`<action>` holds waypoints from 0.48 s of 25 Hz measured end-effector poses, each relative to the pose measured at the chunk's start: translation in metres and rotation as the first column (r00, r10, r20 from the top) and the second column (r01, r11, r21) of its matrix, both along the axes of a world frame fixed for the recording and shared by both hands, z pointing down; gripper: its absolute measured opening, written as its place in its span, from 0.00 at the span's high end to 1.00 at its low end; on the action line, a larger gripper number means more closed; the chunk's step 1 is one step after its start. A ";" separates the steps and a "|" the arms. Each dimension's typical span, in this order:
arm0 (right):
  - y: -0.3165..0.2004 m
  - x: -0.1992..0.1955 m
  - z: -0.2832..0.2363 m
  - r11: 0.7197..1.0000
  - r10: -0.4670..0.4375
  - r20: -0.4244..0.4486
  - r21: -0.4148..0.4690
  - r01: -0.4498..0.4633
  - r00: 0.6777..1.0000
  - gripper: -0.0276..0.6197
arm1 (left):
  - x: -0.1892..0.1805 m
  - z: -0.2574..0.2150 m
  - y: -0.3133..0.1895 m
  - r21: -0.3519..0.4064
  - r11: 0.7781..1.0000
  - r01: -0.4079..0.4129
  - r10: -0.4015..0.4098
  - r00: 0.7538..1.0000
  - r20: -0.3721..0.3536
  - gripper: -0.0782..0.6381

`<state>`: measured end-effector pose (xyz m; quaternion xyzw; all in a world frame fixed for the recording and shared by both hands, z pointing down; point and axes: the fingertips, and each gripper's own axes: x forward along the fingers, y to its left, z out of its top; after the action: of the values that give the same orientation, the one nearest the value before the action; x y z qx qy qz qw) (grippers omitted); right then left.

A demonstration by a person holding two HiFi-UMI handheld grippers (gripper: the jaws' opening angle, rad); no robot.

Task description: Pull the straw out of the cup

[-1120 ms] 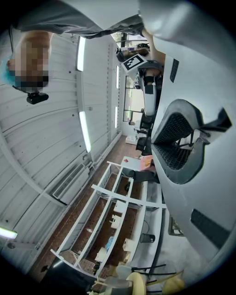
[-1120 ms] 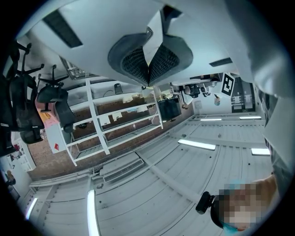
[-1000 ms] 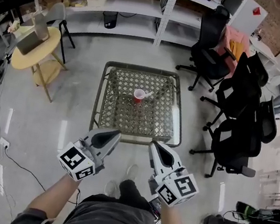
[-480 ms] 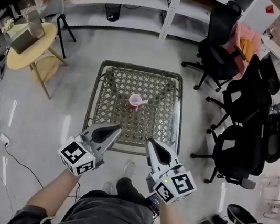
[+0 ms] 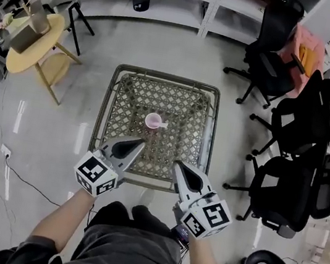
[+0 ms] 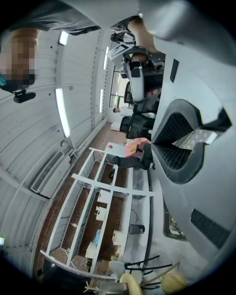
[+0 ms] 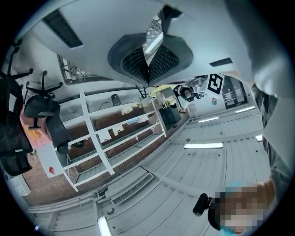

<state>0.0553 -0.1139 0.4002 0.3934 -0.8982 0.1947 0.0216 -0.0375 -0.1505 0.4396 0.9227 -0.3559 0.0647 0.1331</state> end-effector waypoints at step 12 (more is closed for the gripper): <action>-0.045 0.029 0.040 0.995 0.031 -0.018 -0.095 -0.032 0.999 0.94 | 0.022 0.075 -0.066 -0.046 0.998 -0.032 0.038 0.992 0.122 0.79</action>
<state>0.0842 -0.1585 0.4397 0.4077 -0.8814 0.2343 0.0444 -0.0151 -0.2169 0.5147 0.9200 -0.3456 0.1315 0.1298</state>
